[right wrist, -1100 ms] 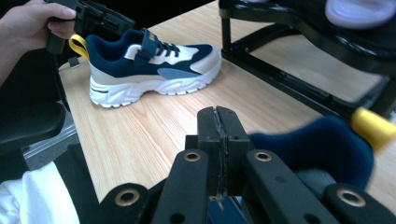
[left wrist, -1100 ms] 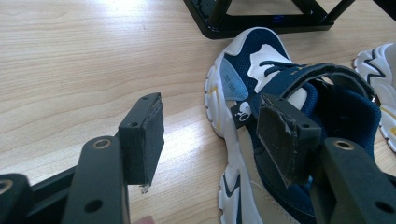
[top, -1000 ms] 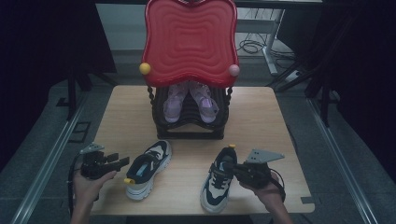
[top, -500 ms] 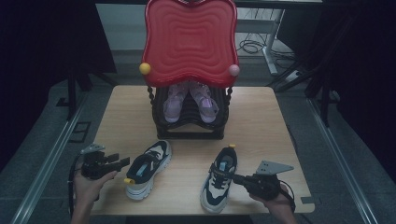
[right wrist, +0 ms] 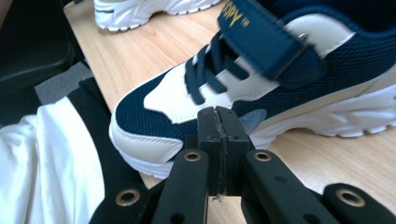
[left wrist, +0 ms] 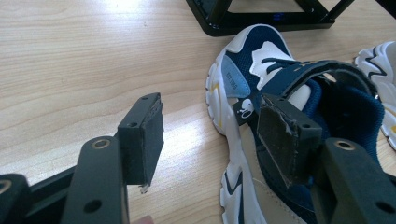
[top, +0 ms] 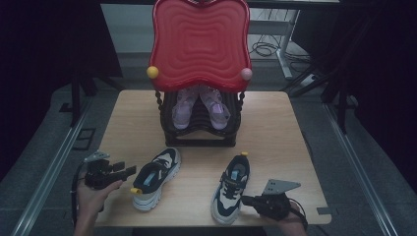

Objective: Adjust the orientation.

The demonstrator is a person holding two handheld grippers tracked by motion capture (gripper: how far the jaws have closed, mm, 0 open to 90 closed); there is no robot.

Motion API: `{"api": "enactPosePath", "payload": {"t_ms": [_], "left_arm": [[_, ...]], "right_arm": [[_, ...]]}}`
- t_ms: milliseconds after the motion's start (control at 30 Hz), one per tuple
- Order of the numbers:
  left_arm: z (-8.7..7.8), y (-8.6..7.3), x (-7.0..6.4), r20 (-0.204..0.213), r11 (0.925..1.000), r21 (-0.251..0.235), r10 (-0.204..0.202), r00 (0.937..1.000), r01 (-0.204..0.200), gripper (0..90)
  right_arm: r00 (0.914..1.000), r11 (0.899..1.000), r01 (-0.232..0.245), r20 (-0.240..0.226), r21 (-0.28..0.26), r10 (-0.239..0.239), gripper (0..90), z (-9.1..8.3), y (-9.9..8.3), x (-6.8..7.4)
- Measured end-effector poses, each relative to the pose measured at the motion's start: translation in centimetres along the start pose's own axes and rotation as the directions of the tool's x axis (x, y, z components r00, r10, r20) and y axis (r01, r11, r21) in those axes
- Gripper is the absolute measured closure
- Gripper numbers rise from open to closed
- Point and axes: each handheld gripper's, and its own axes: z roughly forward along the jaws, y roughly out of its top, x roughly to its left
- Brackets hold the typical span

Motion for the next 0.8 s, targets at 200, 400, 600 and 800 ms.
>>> {"api": "enactPosePath", "payload": {"t_ms": [200,400,600,800], "left_arm": [[0.0,0.0,0.0,-0.001,1.0000,0.001,0.002,1.0000,-0.002,41.0],[-0.2,0.0,0.0,-0.001,1.0000,-0.004,0.006,1.0000,-0.006,41.0],[-0.2,0.0,-0.1,0.004,1.0000,-0.005,0.004,1.0000,-0.004,41.0],[-0.4,0.0,0.1,0.000,1.0000,-0.010,-0.001,1.0000,0.001,40.7]], "right_arm": [[0.9993,0.999,0.024,-0.029,0.034,-0.023,89.0,0.5,-0.3,0.5],[0.9982,0.998,0.037,-0.048,0.054,-0.035,89.0,0.9,-0.5,0.5],[0.9976,0.998,0.036,-0.062,0.052,-0.033,89.0,1.3,-0.6,0.7],[0.9969,0.998,0.047,-0.065,0.049,-0.044,89.0,1.9,-0.3,1.1]]}}
